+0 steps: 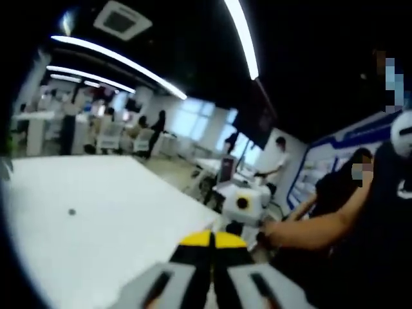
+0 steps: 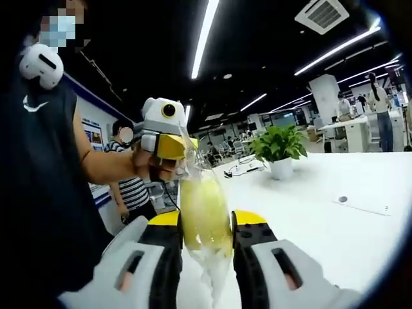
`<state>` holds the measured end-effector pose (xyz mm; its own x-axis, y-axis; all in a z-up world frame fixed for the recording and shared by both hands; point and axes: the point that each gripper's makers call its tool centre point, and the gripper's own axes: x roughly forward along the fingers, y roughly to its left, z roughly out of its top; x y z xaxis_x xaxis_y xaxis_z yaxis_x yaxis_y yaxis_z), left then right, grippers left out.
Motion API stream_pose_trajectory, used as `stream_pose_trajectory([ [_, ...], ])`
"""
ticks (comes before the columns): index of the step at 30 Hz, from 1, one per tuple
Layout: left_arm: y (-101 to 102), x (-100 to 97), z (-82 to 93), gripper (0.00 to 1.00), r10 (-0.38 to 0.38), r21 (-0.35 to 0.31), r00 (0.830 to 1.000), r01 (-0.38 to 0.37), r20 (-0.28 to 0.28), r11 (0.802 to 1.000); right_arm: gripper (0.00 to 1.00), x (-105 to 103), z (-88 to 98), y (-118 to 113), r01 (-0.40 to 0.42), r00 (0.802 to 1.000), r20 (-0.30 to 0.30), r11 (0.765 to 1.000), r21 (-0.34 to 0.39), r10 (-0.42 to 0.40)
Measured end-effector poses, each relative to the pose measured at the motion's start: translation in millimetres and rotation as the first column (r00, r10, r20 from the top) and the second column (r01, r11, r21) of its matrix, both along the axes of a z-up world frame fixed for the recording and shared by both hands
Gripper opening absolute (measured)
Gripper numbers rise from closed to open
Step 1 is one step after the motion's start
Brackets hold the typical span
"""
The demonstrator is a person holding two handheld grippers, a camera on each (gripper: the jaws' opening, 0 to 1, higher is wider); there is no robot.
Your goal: Compare the silicone blocks by pressing each to a similar depth, holding the contact briefly, and releasing to observe deformation and rebound differences across the visible hardness samples.
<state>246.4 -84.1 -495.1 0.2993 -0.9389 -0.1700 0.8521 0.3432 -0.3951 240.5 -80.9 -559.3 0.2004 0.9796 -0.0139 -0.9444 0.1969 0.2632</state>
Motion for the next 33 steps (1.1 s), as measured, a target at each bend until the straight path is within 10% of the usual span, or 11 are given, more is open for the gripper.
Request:
stream_pose_trajectory([
  [15,-4.8,-3.1,8.8,0.00,-0.051,-0.027,0.998,0.052,0.042,0.998,0.11,-8.5,5.4,0.3,-0.060,0.996,-0.074,0.996,-0.068,0.055],
  [33,-12.4,-11.8,-9.3,0.00,-0.101,0.106,0.988,0.089,0.113,0.990,0.04,-16.0,-6.1,-1.6,-0.078,0.989,-0.139,0.986,-0.150,0.057],
])
